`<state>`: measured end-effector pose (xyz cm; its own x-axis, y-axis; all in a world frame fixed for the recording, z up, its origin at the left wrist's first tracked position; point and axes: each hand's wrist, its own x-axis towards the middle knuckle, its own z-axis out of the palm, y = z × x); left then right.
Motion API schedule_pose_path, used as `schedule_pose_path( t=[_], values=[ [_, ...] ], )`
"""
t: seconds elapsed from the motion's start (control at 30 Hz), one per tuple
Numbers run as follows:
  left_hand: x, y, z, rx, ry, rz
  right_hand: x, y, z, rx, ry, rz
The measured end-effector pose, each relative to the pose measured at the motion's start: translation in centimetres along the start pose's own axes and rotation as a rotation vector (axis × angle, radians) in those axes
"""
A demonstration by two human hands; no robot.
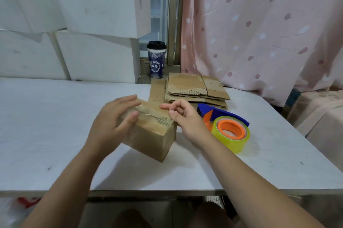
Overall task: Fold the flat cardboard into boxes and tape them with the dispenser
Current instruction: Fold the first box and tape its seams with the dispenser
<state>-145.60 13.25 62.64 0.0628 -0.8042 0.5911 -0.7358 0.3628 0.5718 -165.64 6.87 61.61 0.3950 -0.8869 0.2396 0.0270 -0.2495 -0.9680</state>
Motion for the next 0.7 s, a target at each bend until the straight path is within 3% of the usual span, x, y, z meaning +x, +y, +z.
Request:
schedule_pose_path(
  t=[0.07,0.13,0.27,0.37,0.43,0.53,0.6,0.7],
  values=[
    [0.0,-0.4,-0.9,-0.033,-0.153,-0.038,0.0,-0.5,-0.4,0.002,-0.047,0.042],
    [-0.4,-0.4,-1.0,0.082,-0.229,-0.018,-0.3,-0.7,-0.7,-0.146,-0.013,0.043],
    [-1.3,0.3,-0.6,0.323,-0.16,0.024,-1.2,-1.3,-2.5,-0.676,0.268,-0.072],
    [-2.2,1.4,-0.3,0.386,-0.121,0.063,-1.4,-2.3,-6.2,-1.014,0.373,0.02],
    [-2.4,2.1,0.1,0.386,-0.112,0.1,-1.3,-2.8,-9.2,-1.184,0.326,0.203],
    [-2.2,3.0,0.5,0.391,-0.114,0.22,-1.2,-2.3,-11.9,-1.225,0.148,0.421],
    [-2.1,3.4,0.8,0.322,-0.172,0.219,-1.2,-1.4,-12.4,-1.234,0.056,0.48],
    [-1.9,3.9,0.8,0.268,-0.299,0.102,-1.3,-0.6,-12.8,-1.297,0.124,0.462]
  ],
)
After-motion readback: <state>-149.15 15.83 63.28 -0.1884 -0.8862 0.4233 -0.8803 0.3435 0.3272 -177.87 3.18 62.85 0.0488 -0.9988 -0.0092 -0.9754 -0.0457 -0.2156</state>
